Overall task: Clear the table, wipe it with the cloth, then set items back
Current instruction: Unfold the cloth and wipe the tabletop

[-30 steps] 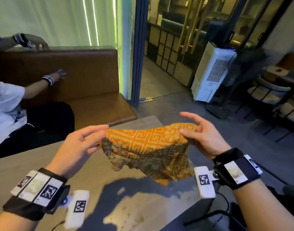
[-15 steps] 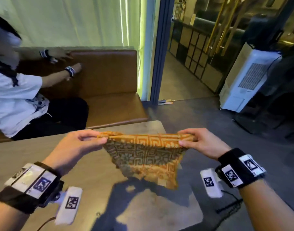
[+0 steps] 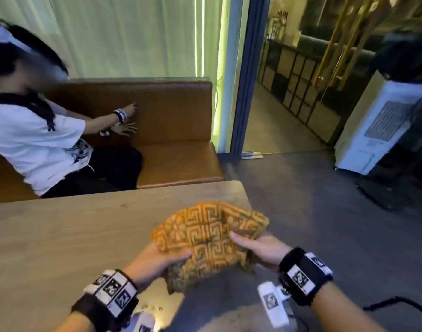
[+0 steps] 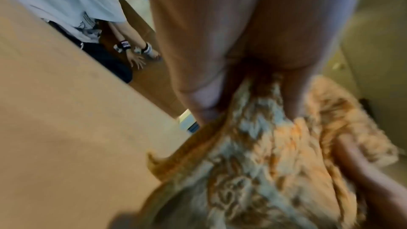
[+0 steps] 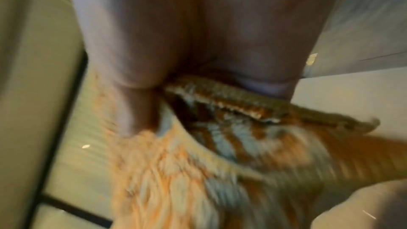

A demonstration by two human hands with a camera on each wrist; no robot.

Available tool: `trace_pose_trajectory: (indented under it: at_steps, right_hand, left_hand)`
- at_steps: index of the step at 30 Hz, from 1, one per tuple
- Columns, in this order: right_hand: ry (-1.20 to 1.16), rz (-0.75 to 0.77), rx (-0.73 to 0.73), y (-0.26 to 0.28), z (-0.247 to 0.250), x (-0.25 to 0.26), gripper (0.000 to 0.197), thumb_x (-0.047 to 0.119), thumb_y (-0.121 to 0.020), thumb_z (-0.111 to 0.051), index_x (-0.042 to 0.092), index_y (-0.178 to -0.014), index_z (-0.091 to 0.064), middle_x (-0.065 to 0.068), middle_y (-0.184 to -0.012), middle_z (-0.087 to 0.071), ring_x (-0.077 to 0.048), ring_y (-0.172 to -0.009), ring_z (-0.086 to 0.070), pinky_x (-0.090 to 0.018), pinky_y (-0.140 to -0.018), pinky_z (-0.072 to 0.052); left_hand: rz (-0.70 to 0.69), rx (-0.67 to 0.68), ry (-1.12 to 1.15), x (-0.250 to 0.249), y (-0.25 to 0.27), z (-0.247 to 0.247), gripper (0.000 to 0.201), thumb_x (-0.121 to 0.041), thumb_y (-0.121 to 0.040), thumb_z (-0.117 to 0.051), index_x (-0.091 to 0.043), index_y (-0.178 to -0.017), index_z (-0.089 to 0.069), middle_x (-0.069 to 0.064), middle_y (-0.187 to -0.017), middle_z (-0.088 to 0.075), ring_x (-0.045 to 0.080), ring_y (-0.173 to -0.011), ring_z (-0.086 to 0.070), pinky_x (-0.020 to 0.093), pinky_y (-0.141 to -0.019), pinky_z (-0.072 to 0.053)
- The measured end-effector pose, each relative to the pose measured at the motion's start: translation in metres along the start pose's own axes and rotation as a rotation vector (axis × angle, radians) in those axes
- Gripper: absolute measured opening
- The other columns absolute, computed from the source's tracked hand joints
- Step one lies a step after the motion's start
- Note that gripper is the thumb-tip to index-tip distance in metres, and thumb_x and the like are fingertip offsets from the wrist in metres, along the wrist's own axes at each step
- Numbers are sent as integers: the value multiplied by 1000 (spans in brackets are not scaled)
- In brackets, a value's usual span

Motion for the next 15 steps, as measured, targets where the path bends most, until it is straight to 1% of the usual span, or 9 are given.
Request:
trace_pose_trajectory:
  at_steps: [2, 4, 5, 6, 8, 10, 11, 13, 15]
  right_hand:
    - [-12, -110, -39, 0, 0, -32, 68, 51, -70, -82, 4, -117, -67, -16, -114, -70, -29, -106, -68, -51, -98, -50]
    - [-161, -190, -45, 5, -4, -38, 57, 34, -83, -69, -11, -117, -61, -28, -109, -68, -32, -94, -71, -46, -81, -58]
    - [-203, -166, -24, 9, -6, -30, 54, 28, -86, -67, -13, -120, -59, -30, -110, -66, -32, -94, -71, -44, -80, -59]
    - [-218, -109, 10, 13, -10, -17, 46, 20, -88, -67, -11, -121, -59, -29, -115, -65, -32, -99, -69, -43, -84, -57]
    - [-217, 116, 27, 23, -13, 15, 41, -1, -84, -69, -6, -123, -57, -27, -121, -63, -33, -108, -65, -43, -91, -54]
    - [-210, 287, -64, 38, -13, 52, 39, -13, -76, -66, -1, -114, -63, -21, -112, -69, -29, -99, -69, -36, -79, -57]
    - [-209, 358, -116, 45, -10, 68, 35, -14, -74, -64, 2, -104, -68, -18, -104, -72, -25, -92, -71, -32, -72, -58]
    - [-168, 453, -178, 52, -4, 86, 27, -10, -72, -64, 5, -92, -74, -16, -99, -74, -25, -89, -72, -33, -71, -59]
    - [2, 478, -239, 49, 2, 87, 31, -9, -78, -65, 5, -105, -71, -16, -108, -72, -26, -99, -70, -38, -82, -58]
  left_hand:
    - [188, -38, 74, 31, -1, 8, 38, -12, -79, -74, -2, -116, -69, 19, -118, -68, 29, -101, -70, 38, -84, -58]
    - [321, -3, 141, 35, 2, 16, 48, -14, -76, -73, 8, -117, -65, 25, -111, -69, 29, -88, -73, 39, -79, -60]
    - [316, 25, 145, 27, 2, 21, 51, -12, -73, -77, 10, -118, -64, 26, -111, -68, 29, -88, -73, 38, -77, -61]
    - [250, 54, 139, 16, 1, 23, 54, -7, -72, -80, 10, -120, -63, 26, -114, -67, 31, -93, -72, 37, -78, -60]
    - [23, 132, 100, -20, 7, 26, 58, 10, -70, -77, 3, -125, -59, 23, -121, -65, 32, -108, -67, 35, -85, -58]
    - [-178, 170, -40, -58, 17, 32, 61, 18, -72, -70, -7, -127, -55, 15, -120, -68, 29, -110, -66, 31, -85, -57]
    - [-275, 155, -148, -77, 21, 35, 56, 15, -74, -70, -9, -122, -57, 10, -114, -71, 25, -104, -69, 27, -80, -57]
    - [-415, 86, -326, -104, 22, 46, 36, -10, -72, -83, -11, -105, -70, 4, -97, -76, 19, -86, -72, 22, -67, -56]
    - [-455, 31, -443, -112, 14, 59, 46, -41, -62, -88, -17, -99, -76, 4, -93, -76, 18, -82, -72, 27, -67, -56]
Point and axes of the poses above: each hand's wrist, its own y-axis away from the middle knuckle, its own z-axis out of the back of the hand, x = y × z, the point moved 1 cm from there along -y, towards the middle knuckle
